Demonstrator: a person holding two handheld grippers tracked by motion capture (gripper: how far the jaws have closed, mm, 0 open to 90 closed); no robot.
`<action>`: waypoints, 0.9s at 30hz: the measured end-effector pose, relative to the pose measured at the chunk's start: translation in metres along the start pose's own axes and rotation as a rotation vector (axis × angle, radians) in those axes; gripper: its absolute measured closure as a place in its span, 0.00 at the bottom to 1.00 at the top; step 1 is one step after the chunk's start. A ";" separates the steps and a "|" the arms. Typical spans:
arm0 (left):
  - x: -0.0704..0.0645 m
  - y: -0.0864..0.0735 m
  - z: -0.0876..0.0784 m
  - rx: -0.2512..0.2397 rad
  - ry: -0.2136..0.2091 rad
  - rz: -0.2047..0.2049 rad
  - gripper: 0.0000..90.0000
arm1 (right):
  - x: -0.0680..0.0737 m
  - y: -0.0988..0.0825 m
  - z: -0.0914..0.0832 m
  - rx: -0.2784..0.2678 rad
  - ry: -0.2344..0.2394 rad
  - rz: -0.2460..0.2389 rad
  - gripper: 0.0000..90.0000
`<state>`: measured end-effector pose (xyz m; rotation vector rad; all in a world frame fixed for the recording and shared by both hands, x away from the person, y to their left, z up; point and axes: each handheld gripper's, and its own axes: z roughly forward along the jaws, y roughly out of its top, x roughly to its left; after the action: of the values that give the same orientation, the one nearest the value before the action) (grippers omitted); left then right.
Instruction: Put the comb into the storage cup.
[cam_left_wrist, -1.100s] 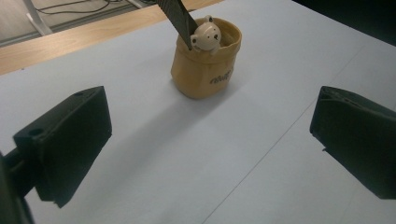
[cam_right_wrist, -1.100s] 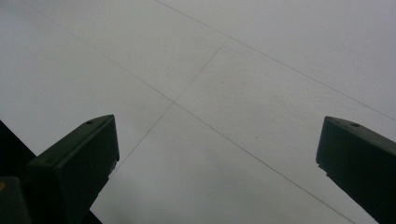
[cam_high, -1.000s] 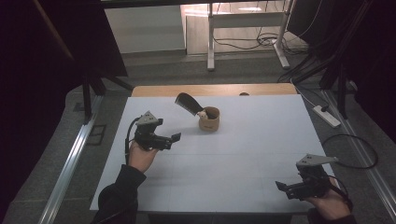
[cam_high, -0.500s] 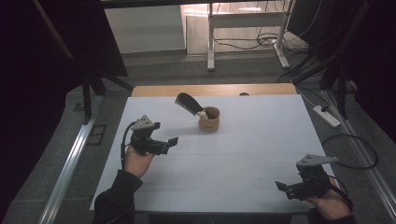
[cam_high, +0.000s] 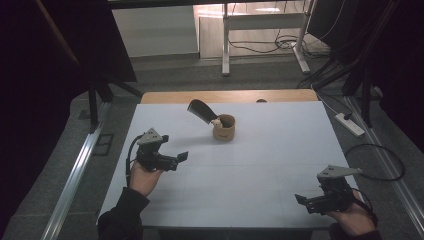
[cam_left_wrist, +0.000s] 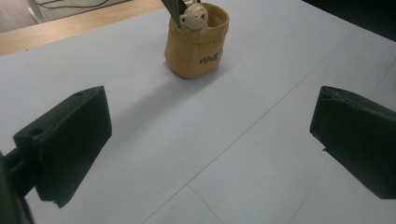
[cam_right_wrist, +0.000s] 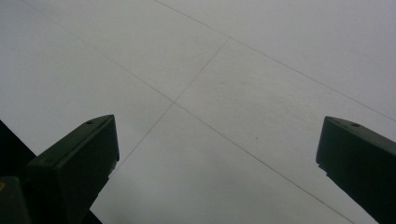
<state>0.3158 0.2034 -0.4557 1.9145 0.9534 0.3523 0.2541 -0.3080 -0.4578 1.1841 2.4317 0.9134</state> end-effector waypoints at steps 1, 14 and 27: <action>0.000 -0.001 -0.001 0.000 0.001 -0.002 0.00 | 0.000 0.000 0.000 0.000 0.000 0.000 0.00; -0.003 -0.014 -0.016 0.007 0.009 -0.020 0.00 | 0.000 0.000 0.000 0.002 0.000 -0.002 0.00; -0.008 -0.027 -0.031 0.017 0.024 -0.033 0.00 | 0.000 0.000 0.000 0.002 -0.002 -0.002 0.00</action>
<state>0.2796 0.2236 -0.4610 1.9112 1.0055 0.3489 0.2543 -0.3077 -0.4579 1.1823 2.4331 0.9088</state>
